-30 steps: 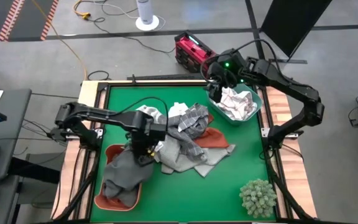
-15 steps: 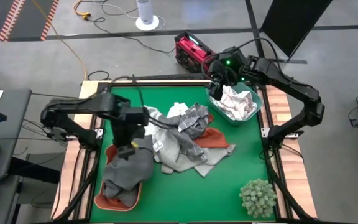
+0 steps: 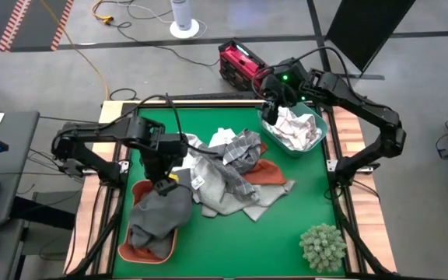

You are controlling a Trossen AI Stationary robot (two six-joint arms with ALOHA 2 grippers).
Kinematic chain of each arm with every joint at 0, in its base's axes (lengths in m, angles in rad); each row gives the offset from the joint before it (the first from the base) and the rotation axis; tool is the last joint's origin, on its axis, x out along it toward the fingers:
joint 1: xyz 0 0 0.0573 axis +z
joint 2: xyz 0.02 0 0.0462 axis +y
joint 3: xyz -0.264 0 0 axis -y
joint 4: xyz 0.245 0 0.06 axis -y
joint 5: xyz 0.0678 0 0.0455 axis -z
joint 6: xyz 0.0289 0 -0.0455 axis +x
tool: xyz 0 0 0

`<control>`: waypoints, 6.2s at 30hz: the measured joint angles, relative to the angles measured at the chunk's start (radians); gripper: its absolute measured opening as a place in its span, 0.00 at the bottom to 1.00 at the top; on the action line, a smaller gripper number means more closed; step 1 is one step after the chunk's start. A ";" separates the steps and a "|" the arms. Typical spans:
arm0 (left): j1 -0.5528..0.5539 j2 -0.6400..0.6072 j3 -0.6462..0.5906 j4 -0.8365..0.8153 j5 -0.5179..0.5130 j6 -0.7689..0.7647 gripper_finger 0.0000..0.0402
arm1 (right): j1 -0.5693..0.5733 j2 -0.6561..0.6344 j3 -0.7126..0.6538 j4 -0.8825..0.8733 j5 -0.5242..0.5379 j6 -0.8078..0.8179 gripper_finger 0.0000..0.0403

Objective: Sort towels by color in basket
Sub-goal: Put the gray towel into the orange bin

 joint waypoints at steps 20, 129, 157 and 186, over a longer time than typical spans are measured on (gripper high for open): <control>-0.063 -0.005 -0.326 0.395 0.152 0.103 0.26 | 0.000 0.000 -0.001 -0.034 0.000 0.003 0.72; -0.510 -0.314 -0.715 -0.013 0.036 -0.068 0.48 | 0.079 -0.032 -0.146 0.064 -0.042 -0.064 0.72; -0.511 -0.671 -0.685 0.706 -0.641 -0.629 0.00 | 0.017 -0.034 -0.146 0.150 -0.042 -0.073 0.72; -0.263 -0.378 -1.023 1.091 -0.287 -0.856 0.23 | 0.148 -0.016 -0.144 0.228 -0.125 -0.047 0.72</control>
